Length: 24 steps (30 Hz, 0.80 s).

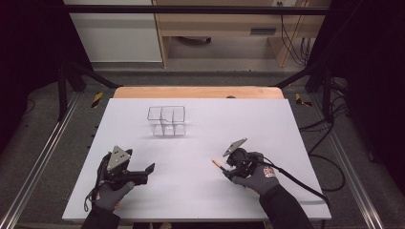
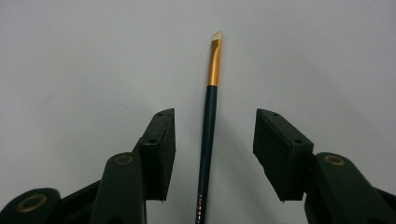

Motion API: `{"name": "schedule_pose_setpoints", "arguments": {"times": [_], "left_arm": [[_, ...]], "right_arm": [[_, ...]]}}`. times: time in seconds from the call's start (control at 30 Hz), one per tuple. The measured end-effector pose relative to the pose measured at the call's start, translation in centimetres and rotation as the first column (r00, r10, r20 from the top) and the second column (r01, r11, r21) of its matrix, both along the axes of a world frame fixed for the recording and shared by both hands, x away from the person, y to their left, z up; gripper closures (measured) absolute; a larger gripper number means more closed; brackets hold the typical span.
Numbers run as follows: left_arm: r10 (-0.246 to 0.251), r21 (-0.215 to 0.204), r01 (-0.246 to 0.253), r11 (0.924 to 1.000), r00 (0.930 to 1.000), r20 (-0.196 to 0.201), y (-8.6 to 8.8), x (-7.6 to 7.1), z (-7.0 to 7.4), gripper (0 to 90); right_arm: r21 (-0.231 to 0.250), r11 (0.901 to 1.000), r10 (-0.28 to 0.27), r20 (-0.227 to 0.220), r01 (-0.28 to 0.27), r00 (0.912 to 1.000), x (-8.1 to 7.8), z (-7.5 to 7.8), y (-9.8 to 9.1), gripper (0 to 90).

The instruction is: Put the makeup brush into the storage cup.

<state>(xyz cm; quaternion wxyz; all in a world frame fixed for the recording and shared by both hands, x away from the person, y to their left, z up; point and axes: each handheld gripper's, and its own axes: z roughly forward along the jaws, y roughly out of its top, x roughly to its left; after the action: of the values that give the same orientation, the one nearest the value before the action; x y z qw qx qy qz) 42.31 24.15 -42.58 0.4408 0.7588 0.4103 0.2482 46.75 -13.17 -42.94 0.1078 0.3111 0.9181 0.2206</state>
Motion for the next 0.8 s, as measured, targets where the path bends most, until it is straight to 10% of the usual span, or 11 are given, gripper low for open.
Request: {"name": "schedule_pose_setpoints", "arguments": {"times": [0.8], "left_arm": [[-0.005,0.007,0.005,1.0,1.0,-0.002,-0.1,-0.1,-0.1,3.6]], "right_arm": [[-0.09,0.9959,-0.015,-0.1,0.006,0.9949,1.2,-1.6,0.9,64.8]]}}
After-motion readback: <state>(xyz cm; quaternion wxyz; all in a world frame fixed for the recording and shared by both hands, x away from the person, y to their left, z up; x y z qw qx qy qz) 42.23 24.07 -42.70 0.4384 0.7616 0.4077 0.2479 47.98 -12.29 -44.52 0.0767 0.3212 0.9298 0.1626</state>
